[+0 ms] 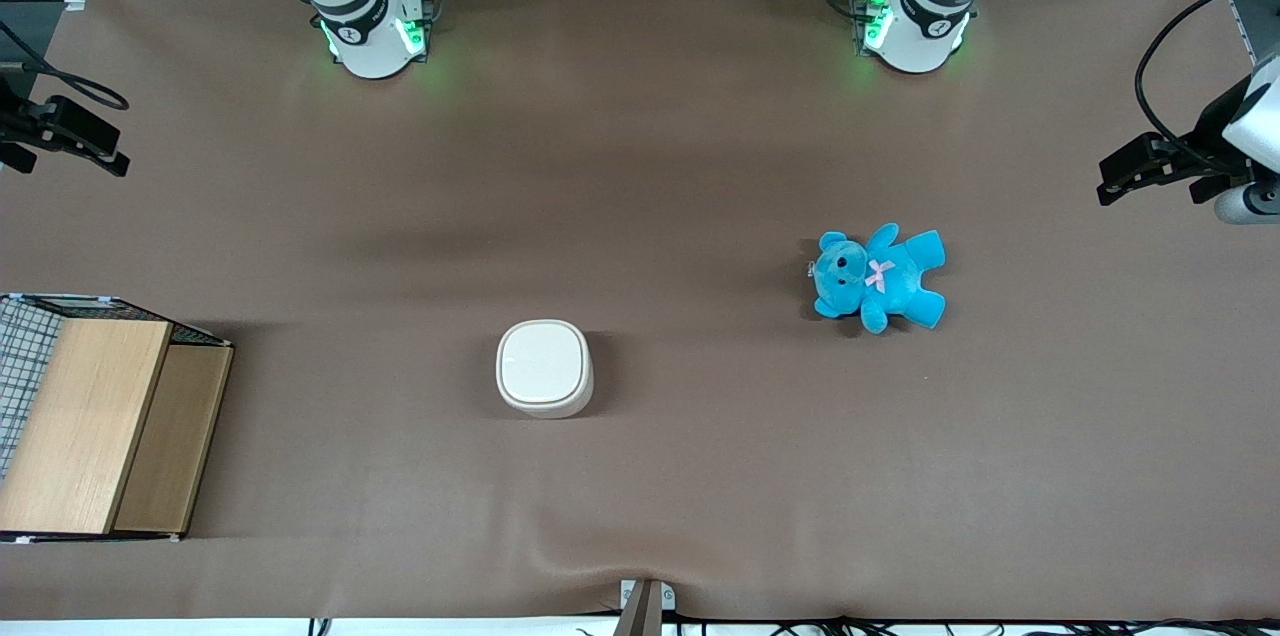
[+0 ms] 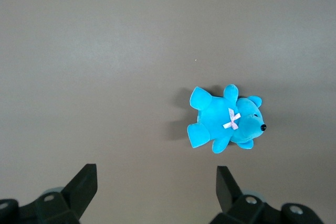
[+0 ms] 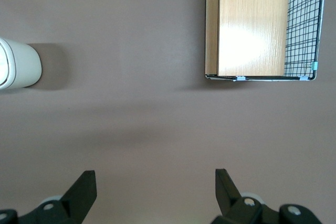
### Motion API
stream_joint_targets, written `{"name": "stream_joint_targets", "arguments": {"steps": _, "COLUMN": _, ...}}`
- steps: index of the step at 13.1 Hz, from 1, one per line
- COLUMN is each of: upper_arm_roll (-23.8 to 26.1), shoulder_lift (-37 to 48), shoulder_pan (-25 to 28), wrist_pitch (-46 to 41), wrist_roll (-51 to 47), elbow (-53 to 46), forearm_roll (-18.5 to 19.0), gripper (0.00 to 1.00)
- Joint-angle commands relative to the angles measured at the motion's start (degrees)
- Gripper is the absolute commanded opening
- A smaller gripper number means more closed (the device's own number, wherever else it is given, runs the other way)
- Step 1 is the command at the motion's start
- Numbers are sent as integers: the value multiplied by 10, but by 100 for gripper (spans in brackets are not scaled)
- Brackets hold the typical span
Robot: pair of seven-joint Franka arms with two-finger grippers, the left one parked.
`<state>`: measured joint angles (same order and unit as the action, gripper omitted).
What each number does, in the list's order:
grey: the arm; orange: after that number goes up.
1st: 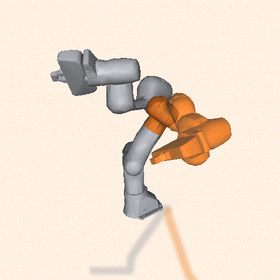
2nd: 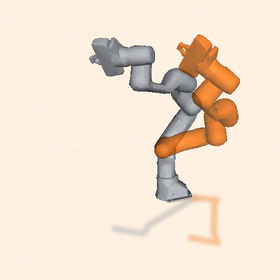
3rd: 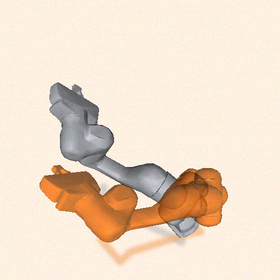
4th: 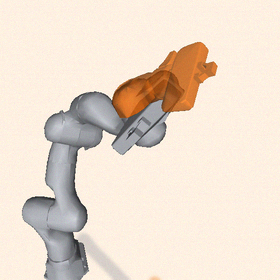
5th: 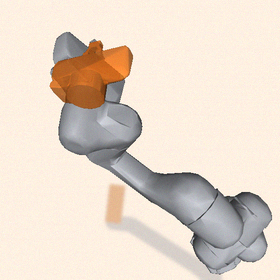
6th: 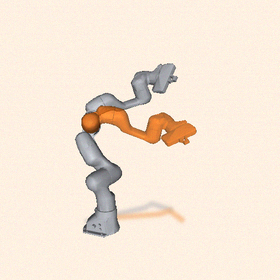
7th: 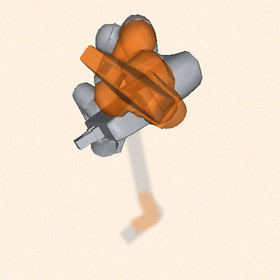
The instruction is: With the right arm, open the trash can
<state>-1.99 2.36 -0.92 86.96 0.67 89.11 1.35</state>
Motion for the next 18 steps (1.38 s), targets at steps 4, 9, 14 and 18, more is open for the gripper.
{"name": "stream_joint_targets", "arguments": {"steps": 4, "upper_arm_roll": 6, "shoulder_lift": -23, "shoulder_pan": 5, "wrist_pitch": -12, "wrist_roll": 1, "elbow": 15, "forearm_roll": -4, "gripper": 100}}
{"name": "stream_joint_targets", "arguments": {"steps": 9, "upper_arm_roll": 7, "shoulder_lift": -72, "shoulder_pan": 66, "wrist_pitch": -15, "wrist_roll": -37, "elbow": 11, "forearm_roll": -14, "gripper": 100}}
{"name": "stream_joint_targets", "arguments": {"steps": 14, "upper_arm_roll": 12, "shoulder_lift": -146, "shoulder_pan": 122, "wrist_pitch": 58, "wrist_roll": -61, "elbow": 1, "forearm_roll": -66, "gripper": 61}}
{"name": "stream_joint_targets", "arguments": {"steps": 18, "upper_arm_roll": 12, "shoulder_lift": -190, "shoulder_pan": 176, "wrist_pitch": 115, "wrist_roll": -87, "elbow": -5, "forearm_roll": -79, "gripper": 34}}
